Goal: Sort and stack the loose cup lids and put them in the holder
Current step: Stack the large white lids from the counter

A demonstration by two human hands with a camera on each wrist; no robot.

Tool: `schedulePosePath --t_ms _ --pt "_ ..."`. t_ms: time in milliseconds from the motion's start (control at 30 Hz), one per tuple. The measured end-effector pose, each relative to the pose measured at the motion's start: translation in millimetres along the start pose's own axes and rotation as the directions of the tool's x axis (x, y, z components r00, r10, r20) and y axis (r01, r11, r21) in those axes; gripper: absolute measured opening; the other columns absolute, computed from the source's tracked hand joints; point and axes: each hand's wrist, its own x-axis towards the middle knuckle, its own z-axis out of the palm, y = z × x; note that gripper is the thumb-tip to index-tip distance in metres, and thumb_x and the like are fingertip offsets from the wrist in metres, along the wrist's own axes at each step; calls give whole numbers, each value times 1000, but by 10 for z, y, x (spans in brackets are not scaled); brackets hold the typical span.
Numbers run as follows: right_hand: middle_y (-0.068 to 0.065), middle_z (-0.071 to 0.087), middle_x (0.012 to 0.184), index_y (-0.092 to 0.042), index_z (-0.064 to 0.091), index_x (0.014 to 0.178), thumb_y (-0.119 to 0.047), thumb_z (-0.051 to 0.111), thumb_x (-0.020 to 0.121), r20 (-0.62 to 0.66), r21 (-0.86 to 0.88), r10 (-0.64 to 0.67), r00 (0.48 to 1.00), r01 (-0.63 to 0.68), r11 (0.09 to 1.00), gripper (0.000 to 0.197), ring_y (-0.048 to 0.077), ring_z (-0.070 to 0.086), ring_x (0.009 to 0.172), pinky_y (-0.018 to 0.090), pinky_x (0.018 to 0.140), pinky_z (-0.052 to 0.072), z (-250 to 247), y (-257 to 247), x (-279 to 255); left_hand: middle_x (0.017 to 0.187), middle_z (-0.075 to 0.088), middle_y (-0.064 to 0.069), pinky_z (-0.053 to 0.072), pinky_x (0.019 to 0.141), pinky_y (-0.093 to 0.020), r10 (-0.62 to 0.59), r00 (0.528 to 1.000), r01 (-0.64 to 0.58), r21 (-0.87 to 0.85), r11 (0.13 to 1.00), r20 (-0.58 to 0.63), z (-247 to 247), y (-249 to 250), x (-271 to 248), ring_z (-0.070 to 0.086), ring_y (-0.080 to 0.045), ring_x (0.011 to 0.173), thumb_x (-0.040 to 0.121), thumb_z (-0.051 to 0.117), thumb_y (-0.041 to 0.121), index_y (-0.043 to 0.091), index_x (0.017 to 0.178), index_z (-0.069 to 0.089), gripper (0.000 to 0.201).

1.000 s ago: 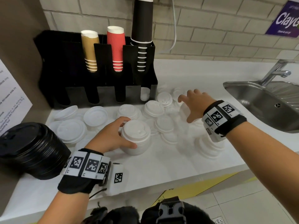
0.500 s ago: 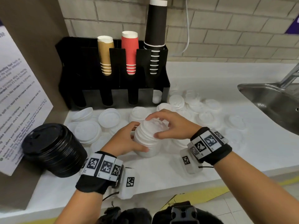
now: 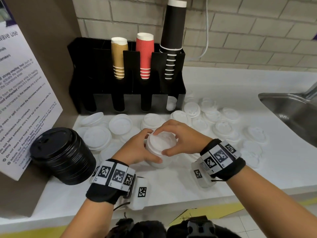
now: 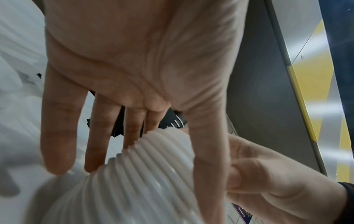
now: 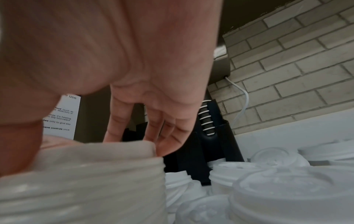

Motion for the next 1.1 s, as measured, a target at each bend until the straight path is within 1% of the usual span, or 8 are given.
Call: schedulePosePath --t_ms 167,267,367,467,633,833,967,1100 --pt "-16 49 114 -27 61 121 -30 83 72 87 30 -30 996 28 999 54 -4 44 102 -5 79 29 -135 50 48 114 53 25 49 96 -33 48 999 -48 2 999 -4 16 46 -8 56 -9 110 57 93 24 41 131 41 92" --pt "-23 52 107 -27 61 115 -31 75 81 -48 110 96 994 -91 990 37 2 50 99 0 80 38 -342 228 172 114 55 23 48 98 -37 45 999 -45 -5 999 -11 23 54 -13 55 -10 110 58 92 19 41 127 44 87" --pt "-4 58 117 -18 57 122 -31 66 88 -136 54 367 920 -363 930 37 13 52 104 19 91 41 -556 499 393 114 53 24 46 101 -37 42 999 -42 -1 999 -20 28 53 -27 53 -14 115 58 92 17 39 126 43 87" --pt "8 53 131 -18 45 134 -39 66 86 -71 -125 542 837 -547 828 56 24 51 119 25 87 36 -595 707 570 115 53 23 46 102 -39 33 999 -34 -11 999 -20 30 58 -37 52 -15 116 57 92 16 38 128 44 88" --pt "9 54 126 -19 38 132 -43 75 76 -22 -275 586 810 -568 776 71 28 54 111 30 81 40 -429 781 705 119 54 19 44 102 -36 38 999 -38 2 999 -29 33 61 -47 52 -14 117 58 92 18 35 131 43 90" --pt "15 46 127 -22 33 133 -47 71 77 -23 -373 588 808 -553 745 72 34 53 109 35 80 40 -375 736 782 114 52 24 42 97 -29 40 999 -41 0 999 -31 39 60 -54 50 -12 116 59 92 18 36 134 41 92" --pt "13 42 126 -25 32 132 -44 71 78 -44 -242 560 827 -553 797 69 33 52 107 37 82 44 -551 610 698 115 50 26 39 93 -26 43 999 -43 -6 999 -28 37 48 -53 49 -11 116 59 92 19 36 136 39 95" --pt "3 52 105 -30 43 119 -38 74 75 -163 220 447 879 -410 885 54 13 55 83 23 65 41 -711 415 423 126 49 16 38 98 -27 28 999 -28 0 1000 -17 32 40 -48 48 -11 117 58 93 23 34 142 32 104"
